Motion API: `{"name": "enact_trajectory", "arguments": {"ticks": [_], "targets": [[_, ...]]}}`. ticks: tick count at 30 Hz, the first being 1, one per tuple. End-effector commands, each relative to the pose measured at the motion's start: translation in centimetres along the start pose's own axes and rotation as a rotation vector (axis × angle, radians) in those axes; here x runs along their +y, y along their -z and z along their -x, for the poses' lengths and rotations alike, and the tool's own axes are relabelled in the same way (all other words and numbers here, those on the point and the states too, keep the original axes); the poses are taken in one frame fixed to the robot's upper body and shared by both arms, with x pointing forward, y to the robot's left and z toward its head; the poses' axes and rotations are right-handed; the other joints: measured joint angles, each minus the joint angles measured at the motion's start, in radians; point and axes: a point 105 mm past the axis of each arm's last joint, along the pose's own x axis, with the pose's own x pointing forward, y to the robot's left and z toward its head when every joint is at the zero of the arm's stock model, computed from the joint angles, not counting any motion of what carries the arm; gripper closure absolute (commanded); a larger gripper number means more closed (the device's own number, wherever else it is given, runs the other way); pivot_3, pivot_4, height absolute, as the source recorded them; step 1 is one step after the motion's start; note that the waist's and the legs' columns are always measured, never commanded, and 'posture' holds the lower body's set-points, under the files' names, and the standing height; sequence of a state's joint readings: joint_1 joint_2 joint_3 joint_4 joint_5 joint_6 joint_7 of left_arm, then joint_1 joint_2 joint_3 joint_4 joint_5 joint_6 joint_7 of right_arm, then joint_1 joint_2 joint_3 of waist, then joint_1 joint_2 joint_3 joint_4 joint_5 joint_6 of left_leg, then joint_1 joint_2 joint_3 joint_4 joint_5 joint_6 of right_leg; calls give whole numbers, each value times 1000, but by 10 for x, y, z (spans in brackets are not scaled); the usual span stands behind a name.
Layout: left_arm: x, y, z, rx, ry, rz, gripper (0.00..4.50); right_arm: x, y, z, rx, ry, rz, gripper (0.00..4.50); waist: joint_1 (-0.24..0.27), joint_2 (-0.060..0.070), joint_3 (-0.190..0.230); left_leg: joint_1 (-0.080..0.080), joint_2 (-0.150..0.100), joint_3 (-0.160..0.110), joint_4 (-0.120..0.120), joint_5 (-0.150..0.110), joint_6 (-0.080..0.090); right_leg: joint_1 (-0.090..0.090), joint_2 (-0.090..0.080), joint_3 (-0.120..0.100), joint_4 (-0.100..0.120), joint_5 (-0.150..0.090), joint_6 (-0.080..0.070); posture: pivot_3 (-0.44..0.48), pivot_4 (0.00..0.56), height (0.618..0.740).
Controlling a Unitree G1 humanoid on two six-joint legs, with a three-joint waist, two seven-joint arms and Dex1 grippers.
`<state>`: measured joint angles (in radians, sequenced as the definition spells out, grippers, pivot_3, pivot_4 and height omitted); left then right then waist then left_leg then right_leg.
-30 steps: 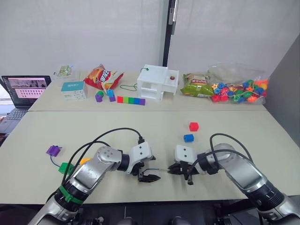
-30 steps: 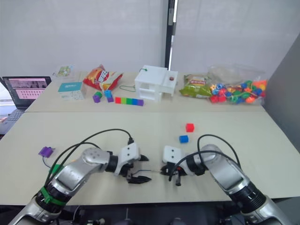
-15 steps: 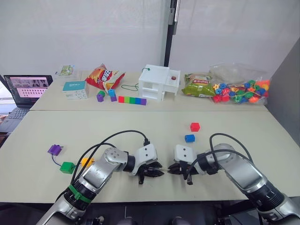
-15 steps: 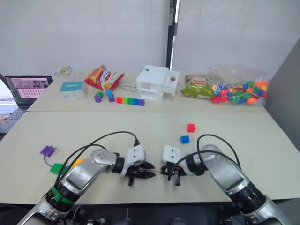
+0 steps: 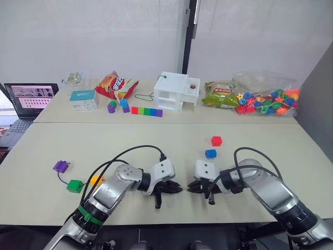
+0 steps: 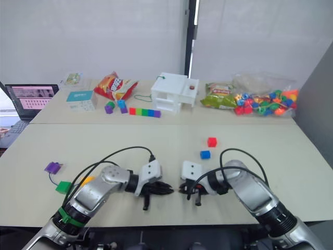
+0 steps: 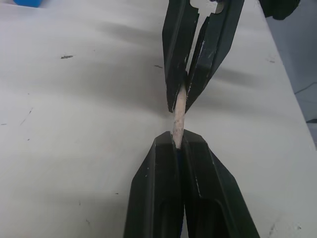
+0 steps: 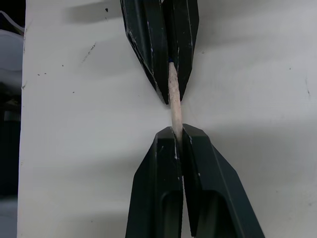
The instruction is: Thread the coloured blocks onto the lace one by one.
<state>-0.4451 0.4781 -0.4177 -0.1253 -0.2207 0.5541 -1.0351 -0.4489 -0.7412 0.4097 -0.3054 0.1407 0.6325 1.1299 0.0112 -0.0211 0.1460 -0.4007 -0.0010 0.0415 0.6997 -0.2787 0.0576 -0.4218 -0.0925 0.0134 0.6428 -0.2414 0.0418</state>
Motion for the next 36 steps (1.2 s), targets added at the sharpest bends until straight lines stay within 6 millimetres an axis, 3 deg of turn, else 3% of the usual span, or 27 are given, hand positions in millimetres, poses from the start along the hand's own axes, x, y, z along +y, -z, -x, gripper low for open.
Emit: {"name": "enact_trajectory", "arguments": {"ticks": [1, 3, 4, 11, 15, 19, 26, 33, 36], "targets": [[4, -18, 9, -53, -24, -45, 4467, -2, -7, 1, -33, 40, 19, 4500, 1, 0, 0, 0, 0, 0, 0, 0, 0, 0, 0, 0, 0, 0, 0, 0, 150, 740], [4, -16, 12, -33, -30, -46, 4467, -8, -11, 5, -57, 94, 6, 4500, 1, 0, 0, 0, 0, 0, 0, 0, 0, 0, 0, 0, 0, 0, 0, 0, 150, 740], [5, -13, 14, -17, -35, -47, 4500, -9, -12, 9, -72, 113, -21, 3815, 1, 0, 0, 0, 0, 0, 0, 0, 0, 0, 0, 0, 0, 0, 0, 0, 150, 740], [12, -7, 30, 9, -102, -35, 4500, -10, -3, 39, -170, 317, -233, 1481, 4, 0, 0, -1, 0, -2, 0, 0, 0, 0, -1, -1, 0, 0, 0, 0, 150, 740], [8, -2, 42, 17, -136, 2, 4500, -31, 12, 65, -239, 672, -375, 107, -2, 0, 0, -2, 0, -2, -1, 0, 0, -1, -1, -1, 0, 0, 0, 0, 150, 740], [8, -1, 49, 19, -157, 22, 4500, -48, 27, 70, -277, 972, -526, 44, -2, 0, 0, -1, 0, -2, -2, 1, -2, -1, -1, 0, 1, 0, 0, 0, 150, 740], [7, 0, 47, 27, -167, 27, 4500, -74, 24, 35, -385, 1231, -733, 44, -10, 1, 0, 0, 0, -1, -3, 2, -3, -1, 0, 1, 2, 0, 0, 0, 150, 740], [3, 3, 47, 33, -175, 36, 4500, -94, 39, 18, -359, 1302, -720, 44, -15, 1, 0, 0, -1, -1, -5, 3, -5, -2, -1, 0, 1, 0, 0, 0, 150, 740], [2, 5, 48, 37, -185, 42, 4500, -95, 38, 16, -384, 1291, -701, 800, -23, 1, 0, 0, -1, -2, -6, 4, -6, -2, 0, 0, 1, 0, 0, 0, 150, 740]]}}
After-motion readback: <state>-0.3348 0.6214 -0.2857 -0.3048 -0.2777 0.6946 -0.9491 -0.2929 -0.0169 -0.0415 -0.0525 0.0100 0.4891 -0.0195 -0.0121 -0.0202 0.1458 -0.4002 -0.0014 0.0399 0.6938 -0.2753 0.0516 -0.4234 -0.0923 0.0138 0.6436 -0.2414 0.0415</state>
